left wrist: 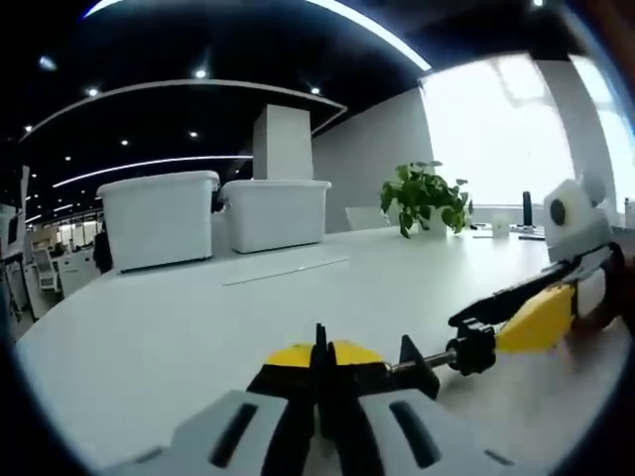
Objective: Clamp the fixed fixture on the desktop, loosen the retaining clip, secure it to the edge of the desk, and tighten the retaining clip.
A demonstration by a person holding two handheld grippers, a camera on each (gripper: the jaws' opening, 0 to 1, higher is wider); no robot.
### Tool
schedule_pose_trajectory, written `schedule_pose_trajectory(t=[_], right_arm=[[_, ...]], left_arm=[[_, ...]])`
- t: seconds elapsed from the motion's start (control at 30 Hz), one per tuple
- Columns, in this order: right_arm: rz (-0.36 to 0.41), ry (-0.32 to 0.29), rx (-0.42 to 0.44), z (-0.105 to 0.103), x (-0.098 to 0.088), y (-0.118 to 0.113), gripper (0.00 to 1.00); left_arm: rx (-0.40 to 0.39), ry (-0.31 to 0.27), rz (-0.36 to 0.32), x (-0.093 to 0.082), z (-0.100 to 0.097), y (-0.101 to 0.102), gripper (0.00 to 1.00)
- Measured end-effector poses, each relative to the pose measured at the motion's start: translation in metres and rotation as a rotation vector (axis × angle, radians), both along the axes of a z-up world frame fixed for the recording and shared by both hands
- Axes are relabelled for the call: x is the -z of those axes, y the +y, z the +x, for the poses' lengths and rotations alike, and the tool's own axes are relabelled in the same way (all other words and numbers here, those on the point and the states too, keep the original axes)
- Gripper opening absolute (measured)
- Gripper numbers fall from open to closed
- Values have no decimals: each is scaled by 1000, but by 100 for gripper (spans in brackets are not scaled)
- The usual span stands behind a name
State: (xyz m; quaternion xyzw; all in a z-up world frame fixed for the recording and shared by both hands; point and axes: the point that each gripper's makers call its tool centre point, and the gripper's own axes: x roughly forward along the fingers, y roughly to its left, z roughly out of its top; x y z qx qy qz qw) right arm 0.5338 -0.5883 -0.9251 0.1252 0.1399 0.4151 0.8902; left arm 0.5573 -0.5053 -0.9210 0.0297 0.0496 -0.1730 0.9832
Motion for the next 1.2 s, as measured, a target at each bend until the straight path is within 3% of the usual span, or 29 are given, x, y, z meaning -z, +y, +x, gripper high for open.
schedule_pose_trajectory(t=[0.3,0.47,0.53,0.57,0.7,0.8,0.83,0.9,0.97,1.1,1.17,1.2], right_arm=[[36,73,-48,-5,4,9,23],[35,91,-48,-6,5,10,20],[-38,-2,-66,-7,2,11,19],[-97,-83,-77,-9,0,12,19],[-381,-493,-137,-22,-4,18,19],[-542,-710,-143,-29,-5,20,19],[-620,-812,-147,-33,-5,22,19],[-694,-918,-144,-36,-5,23,19],[-717,-965,-136,-37,-6,24,19],[-683,-907,-138,-36,-3,22,21],[-618,-783,-171,-39,0,22,26],[-543,-667,-200,-43,1,23,33]], left_arm=[[2,-1,-2,0,-2,-2,4],[-2,-2,-3,0,-4,-2,4],[-3,-2,-2,0,-5,-2,4],[-3,-1,-4,0,-5,-2,4],[-4,-1,-6,0,-6,-2,4],[-4,3,-16,0,-6,-2,4],[-4,4,-18,1,-6,-2,4],[-4,5,-22,1,-7,-1,4],[-7,8,-32,1,-7,-1,4],[-9,13,-43,1,-7,-1,4],[-8,13,-41,1,-7,-1,4],[-7,12,-39,1,-7,-1,4]])
